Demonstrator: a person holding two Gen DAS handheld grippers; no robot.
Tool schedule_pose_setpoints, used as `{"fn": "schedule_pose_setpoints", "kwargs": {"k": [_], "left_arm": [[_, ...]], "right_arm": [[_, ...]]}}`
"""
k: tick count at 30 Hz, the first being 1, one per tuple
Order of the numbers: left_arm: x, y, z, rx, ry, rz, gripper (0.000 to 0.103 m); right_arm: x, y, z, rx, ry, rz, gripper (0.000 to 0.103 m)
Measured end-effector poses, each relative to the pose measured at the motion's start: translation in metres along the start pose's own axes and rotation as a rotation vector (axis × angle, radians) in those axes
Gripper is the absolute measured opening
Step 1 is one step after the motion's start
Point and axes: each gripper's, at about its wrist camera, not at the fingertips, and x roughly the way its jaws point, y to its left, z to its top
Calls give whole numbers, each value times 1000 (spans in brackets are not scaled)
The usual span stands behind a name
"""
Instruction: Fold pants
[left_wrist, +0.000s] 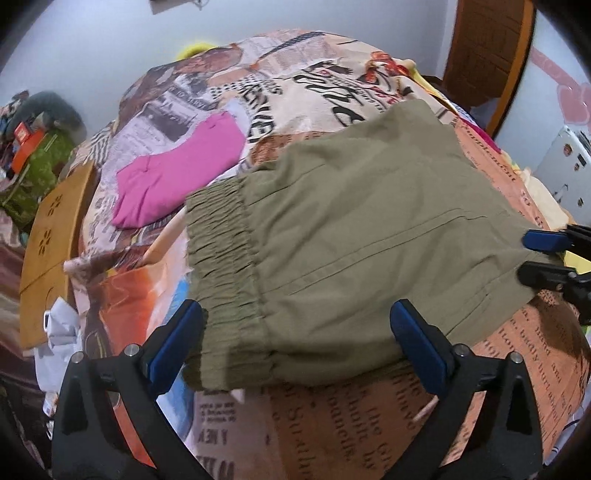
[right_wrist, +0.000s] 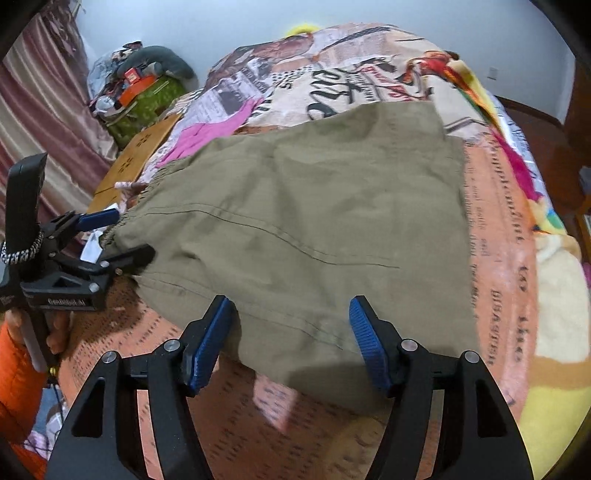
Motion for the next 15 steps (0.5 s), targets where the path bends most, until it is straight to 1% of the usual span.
{"fn": "schedule_pose_setpoints", "kwargs": {"k": [2,5,10,15], "left_arm": [[1,7,-2,-21,10,-10,103],[1,17,-6,-54,24,-12,103],[-2,28,-14,-85,27,-3,103],[-3,35,-17,-117,34,-11,103]], "right_arm": [[-7,-6,-3,11,-9,-5,63],[-13,-12,-6,18,-15,-58,63],[-20,-31,-17,65,-9,-93,63],[-26,-45,-25,109,-11,-103,63]]}}
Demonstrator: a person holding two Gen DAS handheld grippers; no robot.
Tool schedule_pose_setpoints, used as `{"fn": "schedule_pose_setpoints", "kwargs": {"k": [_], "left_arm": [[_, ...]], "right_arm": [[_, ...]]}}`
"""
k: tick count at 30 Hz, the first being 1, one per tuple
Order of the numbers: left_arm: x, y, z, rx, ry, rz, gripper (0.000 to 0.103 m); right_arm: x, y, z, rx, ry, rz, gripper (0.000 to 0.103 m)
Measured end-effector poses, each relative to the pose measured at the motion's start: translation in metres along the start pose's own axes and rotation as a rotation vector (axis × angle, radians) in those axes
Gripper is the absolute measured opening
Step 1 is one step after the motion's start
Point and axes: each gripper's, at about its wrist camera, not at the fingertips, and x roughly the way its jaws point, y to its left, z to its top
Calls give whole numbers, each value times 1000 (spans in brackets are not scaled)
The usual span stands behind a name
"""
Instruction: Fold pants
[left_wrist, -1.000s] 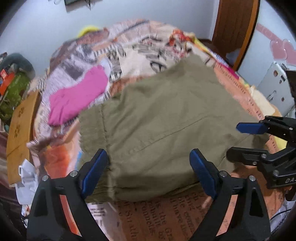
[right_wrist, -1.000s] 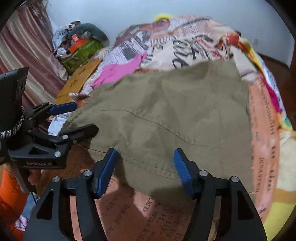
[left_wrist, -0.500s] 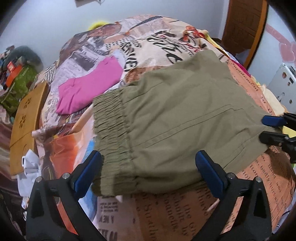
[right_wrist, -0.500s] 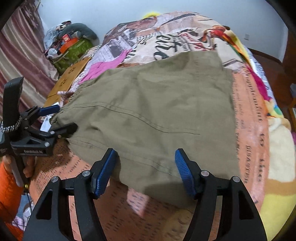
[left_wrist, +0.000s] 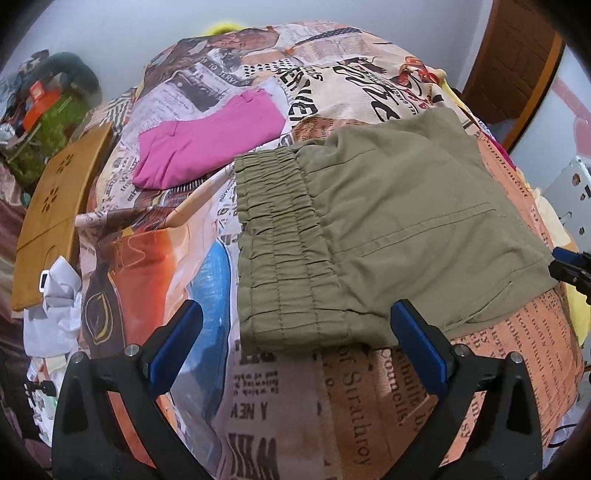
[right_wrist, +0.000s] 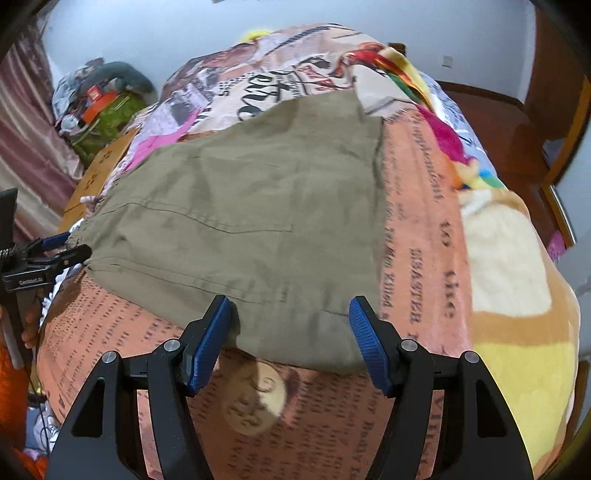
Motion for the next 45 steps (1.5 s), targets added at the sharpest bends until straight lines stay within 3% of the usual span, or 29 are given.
{"fn": "schedule_pose_setpoints", "kwargs": {"k": [9,19,33,45], "left_arm": [[-17,-2,16,23,-42,55,103],[-24,23,66,-21,-114,126,103],[36,41,120,-68,-37,118,103],[78,36,127,-37,32,80,103]], "right_arm": [[-15,2,14,-3,-57,5,63],[-23,-7,55,-20,-150,-36,63],[18,-35,122,-29,-168,-43,63],[88,-60,182,-16,-115,-45,63]]}}
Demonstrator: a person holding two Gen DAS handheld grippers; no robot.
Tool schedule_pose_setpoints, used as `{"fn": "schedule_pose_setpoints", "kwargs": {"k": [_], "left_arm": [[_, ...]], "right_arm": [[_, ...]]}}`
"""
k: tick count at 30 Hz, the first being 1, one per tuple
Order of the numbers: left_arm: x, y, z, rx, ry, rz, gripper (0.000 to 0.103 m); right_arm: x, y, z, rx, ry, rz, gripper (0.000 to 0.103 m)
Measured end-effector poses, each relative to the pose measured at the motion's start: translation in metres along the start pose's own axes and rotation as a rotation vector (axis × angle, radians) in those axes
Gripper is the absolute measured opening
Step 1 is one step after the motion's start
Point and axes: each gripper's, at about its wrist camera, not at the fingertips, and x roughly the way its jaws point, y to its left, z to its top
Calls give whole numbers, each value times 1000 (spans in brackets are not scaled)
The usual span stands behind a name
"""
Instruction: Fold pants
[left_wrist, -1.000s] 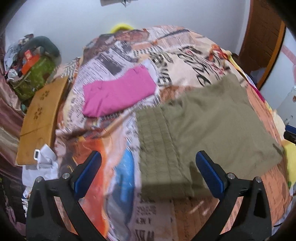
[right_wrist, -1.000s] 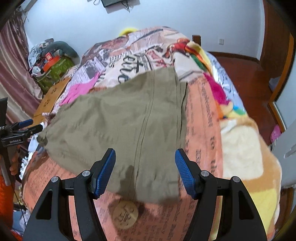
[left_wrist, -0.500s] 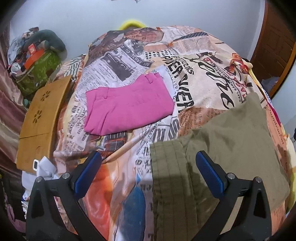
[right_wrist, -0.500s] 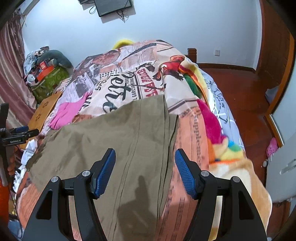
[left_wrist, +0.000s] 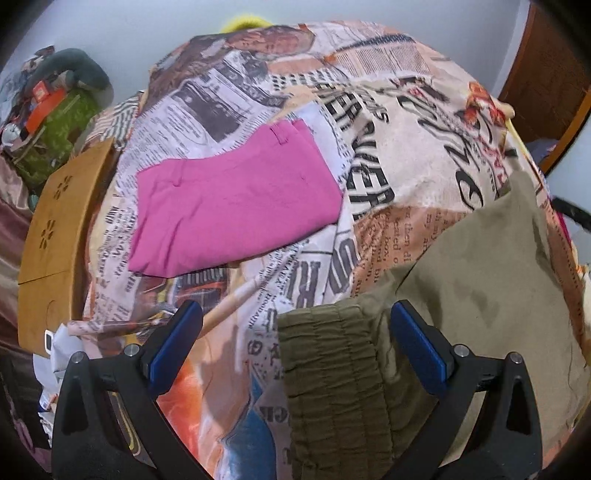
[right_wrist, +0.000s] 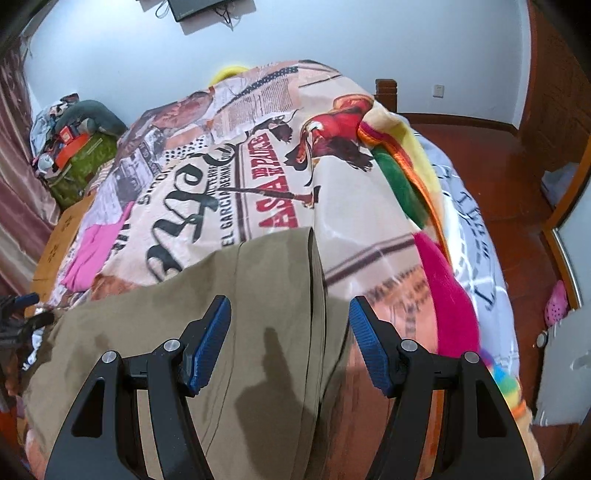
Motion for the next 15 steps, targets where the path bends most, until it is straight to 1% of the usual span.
{"fn": "schedule_pose_setpoints", "kwargs": {"k": [2,5,6,7,8,9,10,11,12,14,15], "left_arm": [[6,-3,-1,12,9,6,103],[15,-4,-3,10,25,-4,103],[18,-4,-4,5,28,-8,103],[20,-3,-5,-1,32,-11,103],[22,-3,-6,-6,33,-13,103],[24,-2,-7,-12,33,-15,103],[25,-1,-8,-20,30,-17,103],[25,0,-9,-29,25,-19,103],[25,1,-9,-35,22,-21,103],[24,4,-11,-55,13,-18,103],[24,6,-11,-64,11,-20,103]], "right_arm": [[12,1,6,-19,12,-7,63],[27,-1,12,-30,17,1,63],[31,-1,13,-25,14,2,62],[34,-2,14,-19,4,5,59],[37,-2,14,-14,-2,9,52],[41,-3,14,-8,0,15,48],[44,-1,15,-5,0,12,40],[46,-1,14,-6,-7,1,32],[46,1,12,-20,-18,-14,28],[47,4,11,-45,-30,-30,6],[47,4,11,-54,-28,-24,6]]}}
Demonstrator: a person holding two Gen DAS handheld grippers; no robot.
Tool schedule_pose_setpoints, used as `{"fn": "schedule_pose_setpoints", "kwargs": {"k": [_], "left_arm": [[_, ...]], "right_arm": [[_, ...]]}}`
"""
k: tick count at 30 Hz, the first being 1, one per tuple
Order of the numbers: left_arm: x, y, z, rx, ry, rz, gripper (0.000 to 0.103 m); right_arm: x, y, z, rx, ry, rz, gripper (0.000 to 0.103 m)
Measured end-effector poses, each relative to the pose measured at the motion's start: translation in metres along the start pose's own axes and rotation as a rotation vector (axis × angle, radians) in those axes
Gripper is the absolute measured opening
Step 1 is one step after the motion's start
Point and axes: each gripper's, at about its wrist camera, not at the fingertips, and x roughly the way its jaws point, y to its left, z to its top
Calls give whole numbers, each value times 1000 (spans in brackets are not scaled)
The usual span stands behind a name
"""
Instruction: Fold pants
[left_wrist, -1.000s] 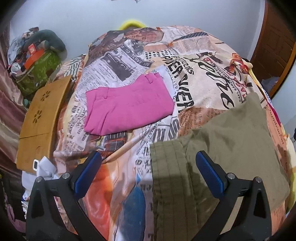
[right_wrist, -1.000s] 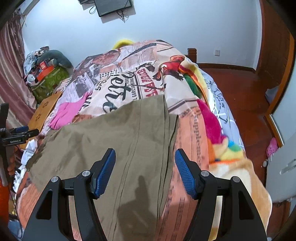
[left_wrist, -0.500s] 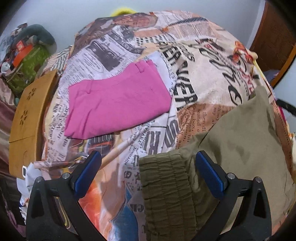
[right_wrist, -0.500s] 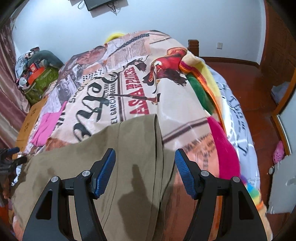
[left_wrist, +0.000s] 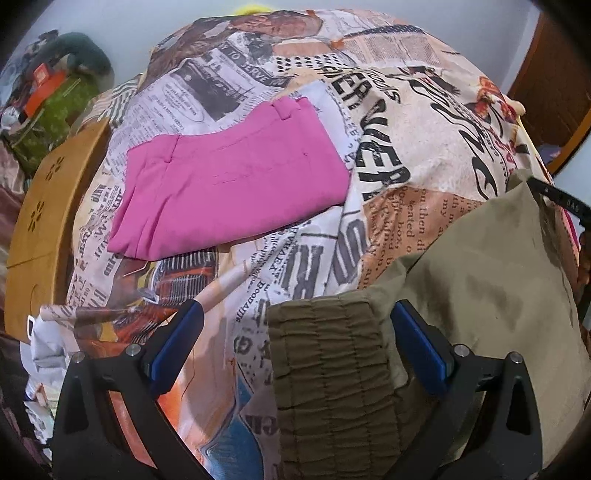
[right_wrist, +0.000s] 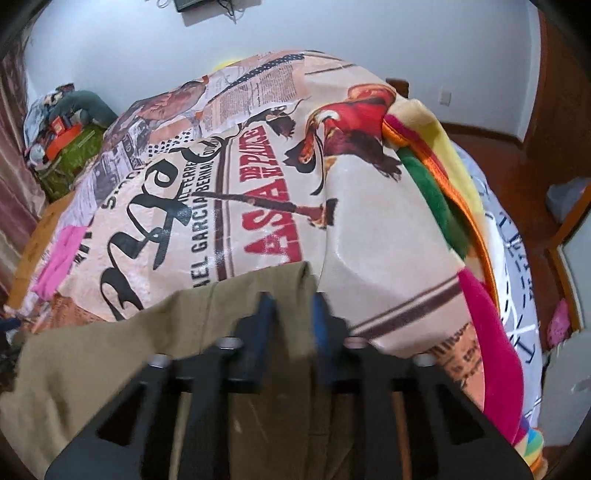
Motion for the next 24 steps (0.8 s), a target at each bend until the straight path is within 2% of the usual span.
{"fn": "schedule_pose_setpoints", "kwargs": {"k": [3,7,12,15,18,19,20,22,24], "left_arm": [[-1,3,0,-11,-4,6,103],[-6,1,-1,0,-36,49,103],[-9,3,-1,-13,-50,62,103],[-11,4,0,-13,-38,65,103],[-30,-1,2,18,-85,93,102],[-37,-3,3,28,-109,105,102],[-45,-4,4,35,-131,112,102],[-56,-5,8,42,-158,102,102],[-64,-7,14,44,-173,77,102]], "right_arm": [[-6,2,-1,-40,-32,-27,4],[-10,0,1,-48,-70,-82,2],[-2,3,4,-76,-49,-138,2],[-5,1,11,-39,-8,-127,3],[-19,2,16,-17,-5,-112,13],[-27,4,17,-20,-11,-88,20],[-35,6,17,-24,-16,-63,33],[-50,16,16,-37,-34,-28,49],[-60,28,15,-66,-39,10,55]]}}
